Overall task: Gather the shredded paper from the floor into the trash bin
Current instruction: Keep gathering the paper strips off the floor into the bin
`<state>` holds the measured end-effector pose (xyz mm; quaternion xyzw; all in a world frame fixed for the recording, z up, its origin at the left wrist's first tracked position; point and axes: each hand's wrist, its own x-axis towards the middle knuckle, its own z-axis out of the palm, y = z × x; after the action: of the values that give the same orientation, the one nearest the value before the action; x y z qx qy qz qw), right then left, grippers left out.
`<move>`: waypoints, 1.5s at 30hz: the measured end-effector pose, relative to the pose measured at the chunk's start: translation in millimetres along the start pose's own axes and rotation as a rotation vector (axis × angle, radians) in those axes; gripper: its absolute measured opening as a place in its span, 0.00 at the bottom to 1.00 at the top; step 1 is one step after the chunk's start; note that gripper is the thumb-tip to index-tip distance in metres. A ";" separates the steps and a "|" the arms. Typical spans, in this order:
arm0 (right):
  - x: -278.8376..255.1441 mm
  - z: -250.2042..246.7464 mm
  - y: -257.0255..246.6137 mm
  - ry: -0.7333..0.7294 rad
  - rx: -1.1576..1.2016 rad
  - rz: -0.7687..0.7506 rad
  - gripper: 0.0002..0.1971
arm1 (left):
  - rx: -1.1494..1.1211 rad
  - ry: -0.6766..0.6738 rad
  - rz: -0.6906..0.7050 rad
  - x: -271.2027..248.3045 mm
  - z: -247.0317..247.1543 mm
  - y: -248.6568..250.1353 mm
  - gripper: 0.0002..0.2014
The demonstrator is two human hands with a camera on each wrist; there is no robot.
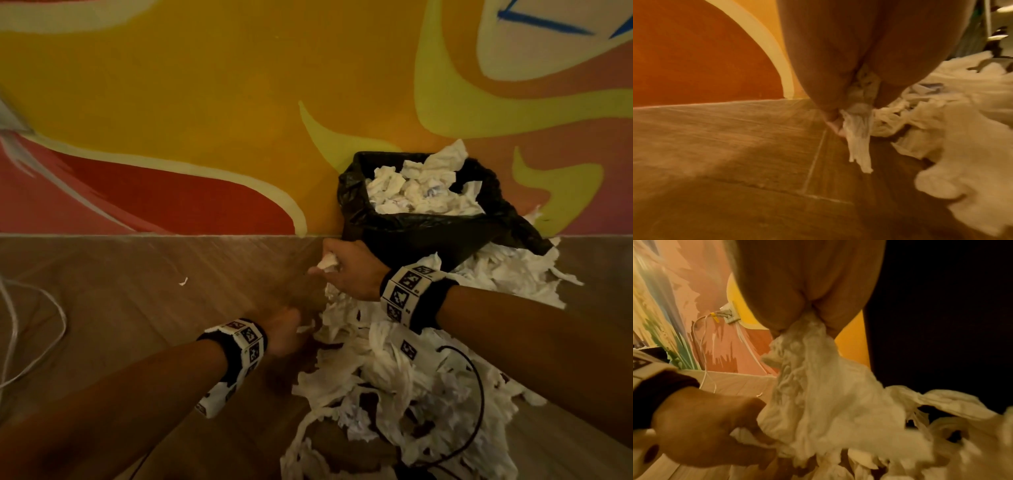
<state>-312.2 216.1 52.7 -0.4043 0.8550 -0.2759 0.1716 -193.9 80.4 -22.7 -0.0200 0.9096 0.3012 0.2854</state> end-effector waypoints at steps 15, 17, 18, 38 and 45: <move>-31.7 -11.7 7.8 -0.010 0.057 0.027 0.23 | 0.537 -0.065 0.149 19.3 66.8 9.8 0.35; -34.4 -11.2 11.7 -0.050 0.028 0.027 0.22 | 0.409 -0.035 0.178 17.2 54.6 10.1 0.26; -36.3 -10.5 13.1 -0.077 0.007 0.034 0.21 | 0.357 -0.016 0.196 14.6 47.0 10.9 0.22; -33.0 57.2 27.9 -0.566 -0.476 0.165 0.30 | -0.337 0.262 0.143 -36.2 -32.3 -30.3 0.15; -31.6 79.0 16.6 -0.624 -0.563 0.046 0.20 | -0.323 0.095 0.037 -43.3 -14.0 -39.8 0.23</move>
<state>-261.9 223.3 -17.6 -0.4803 0.8128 0.1084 0.3114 -156.4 34.1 -11.9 -0.0630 0.8619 0.4476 0.2296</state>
